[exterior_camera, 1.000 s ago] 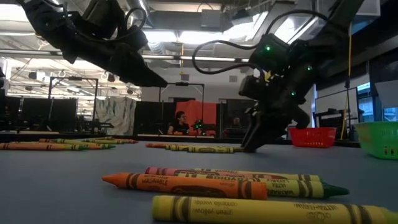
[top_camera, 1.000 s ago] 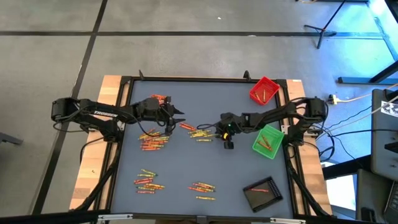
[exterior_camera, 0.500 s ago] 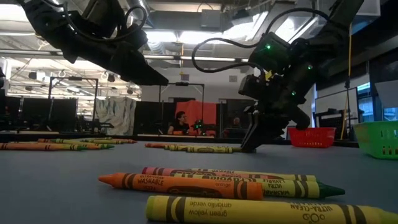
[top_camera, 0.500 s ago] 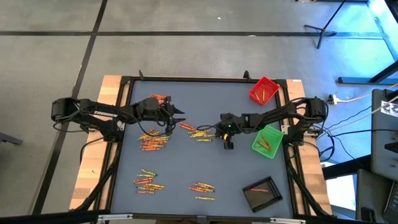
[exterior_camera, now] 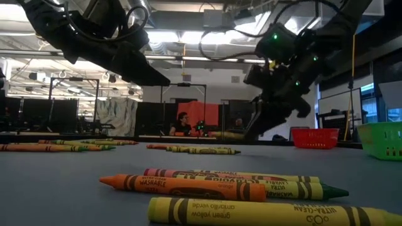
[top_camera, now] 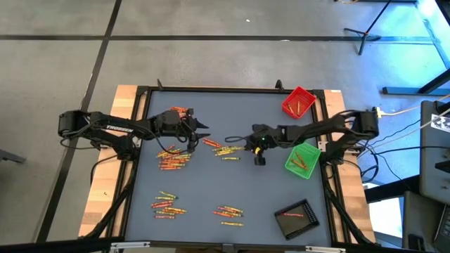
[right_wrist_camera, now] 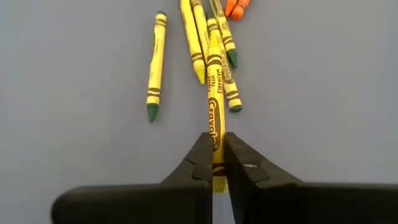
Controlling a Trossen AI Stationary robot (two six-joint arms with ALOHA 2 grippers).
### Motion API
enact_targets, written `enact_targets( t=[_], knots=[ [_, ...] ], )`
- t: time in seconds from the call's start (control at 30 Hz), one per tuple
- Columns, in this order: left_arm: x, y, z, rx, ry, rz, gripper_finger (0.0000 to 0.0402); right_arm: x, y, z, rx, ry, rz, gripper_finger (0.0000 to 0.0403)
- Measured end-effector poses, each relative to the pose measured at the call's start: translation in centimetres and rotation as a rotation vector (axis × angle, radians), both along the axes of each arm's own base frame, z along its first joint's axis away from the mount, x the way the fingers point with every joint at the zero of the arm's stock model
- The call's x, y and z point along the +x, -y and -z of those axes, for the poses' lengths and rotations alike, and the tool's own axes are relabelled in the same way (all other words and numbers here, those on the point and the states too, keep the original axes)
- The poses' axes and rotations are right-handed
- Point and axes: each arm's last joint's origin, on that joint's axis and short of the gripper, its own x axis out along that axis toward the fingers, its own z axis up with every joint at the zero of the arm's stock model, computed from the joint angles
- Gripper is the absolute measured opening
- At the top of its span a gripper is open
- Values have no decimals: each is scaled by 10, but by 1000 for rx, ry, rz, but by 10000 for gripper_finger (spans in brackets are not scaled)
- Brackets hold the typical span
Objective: Sort crayons
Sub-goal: Put the light green crayon into the red bin
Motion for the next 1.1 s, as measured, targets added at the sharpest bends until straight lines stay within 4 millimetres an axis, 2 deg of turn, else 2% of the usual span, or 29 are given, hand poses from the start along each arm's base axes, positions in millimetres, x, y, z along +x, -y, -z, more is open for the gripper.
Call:
enact_targets(
  t=[0.13, 0.27, 0.4, 0.57, 0.83, 1.1],
  knots=[
    [0, 0, 0, 2, 6, 0, 127, -8, 1, -15, 11, 3, 19, 20],
    [0, 0, -2, 4, 17, 0, 127, -23, 10, -32, 13, -12, 82, 14],
    [1, 0, -2, 6, 20, -2, 127, -40, 26, -51, -41, 1, 211, 19],
    [0, -1, -2, 12, 20, -19, 127, -62, 55, -66, -101, 1, 440, 24],
    [0, -1, -2, 12, 18, -19, 127, -96, 102, -66, -80, -70, 705, 25],
    [0, -1, -2, 12, 17, -20, 127, -122, 127, -63, -59, -120, 940, 25]
  ],
)
